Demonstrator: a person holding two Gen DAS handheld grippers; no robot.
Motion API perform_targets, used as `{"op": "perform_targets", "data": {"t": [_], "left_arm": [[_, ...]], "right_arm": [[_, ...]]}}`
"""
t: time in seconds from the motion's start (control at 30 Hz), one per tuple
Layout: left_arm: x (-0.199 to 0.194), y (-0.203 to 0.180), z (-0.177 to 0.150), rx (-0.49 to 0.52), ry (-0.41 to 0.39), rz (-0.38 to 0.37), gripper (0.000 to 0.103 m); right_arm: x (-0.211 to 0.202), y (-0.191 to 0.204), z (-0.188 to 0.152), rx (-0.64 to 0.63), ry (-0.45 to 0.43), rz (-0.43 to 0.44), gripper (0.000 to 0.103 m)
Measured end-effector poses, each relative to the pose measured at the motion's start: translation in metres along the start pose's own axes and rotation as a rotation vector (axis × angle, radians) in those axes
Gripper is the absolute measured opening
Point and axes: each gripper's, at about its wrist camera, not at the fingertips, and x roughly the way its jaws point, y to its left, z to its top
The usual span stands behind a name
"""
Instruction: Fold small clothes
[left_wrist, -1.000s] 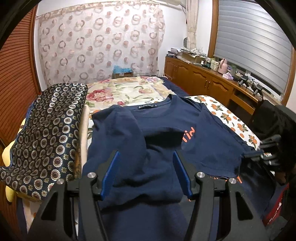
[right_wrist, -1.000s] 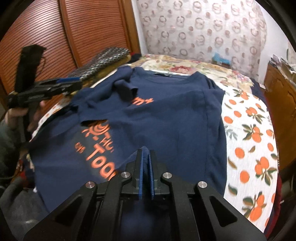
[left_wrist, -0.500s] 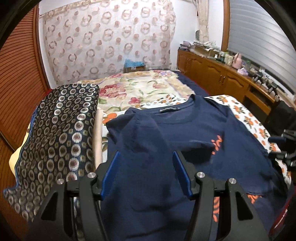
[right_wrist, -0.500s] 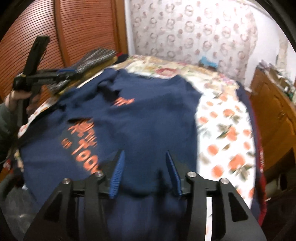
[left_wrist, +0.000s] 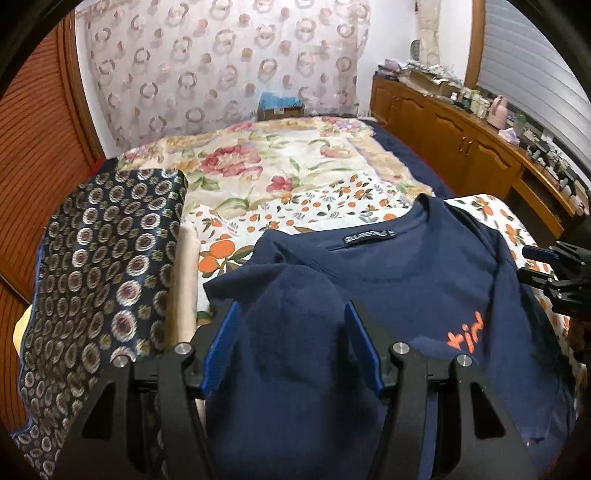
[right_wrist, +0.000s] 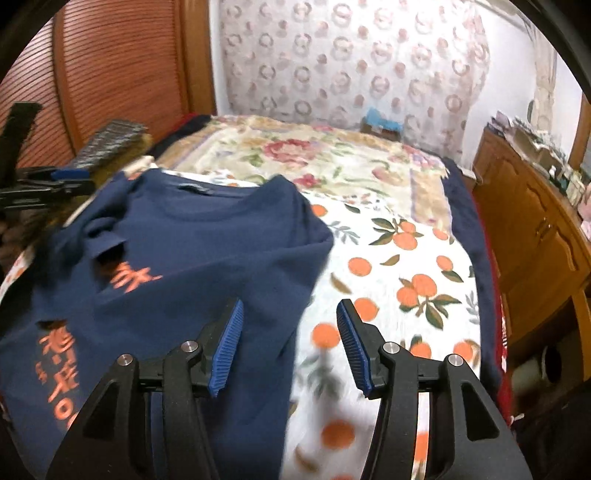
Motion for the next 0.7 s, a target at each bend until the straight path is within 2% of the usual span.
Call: {"op": "perform_targets", "data": {"t": [0.23,0.6,0.63,0.67,0.7], "left_arm": [[0.025,0.0,0.011,-0.012,0.038,0.018,0.058],[0.053,-0.001,0.011,0.017,0.096,0.03,0.058],[0.054,-0.002,0.01,0.019,0.099,0.027,0.056],[0.055,-0.001,0.01,0.023,0.104,0.021,0.046],[0.056,-0.001,0.009,0.026,0.112,0.022,0.043]], "right_arm": [[0.031,-0.015,0.01,0.023,0.026,0.019,0.053],[0.038,-0.014,0.006,0.015,0.034,0.015,0.054],[0.038,-0.015,0.007,0.013,0.033,0.016,0.054],[0.037,-0.016,0.006,0.01,0.033,0.012,0.054],[0.037,-0.015,0.006,0.009,0.033,0.01,0.054]]}}
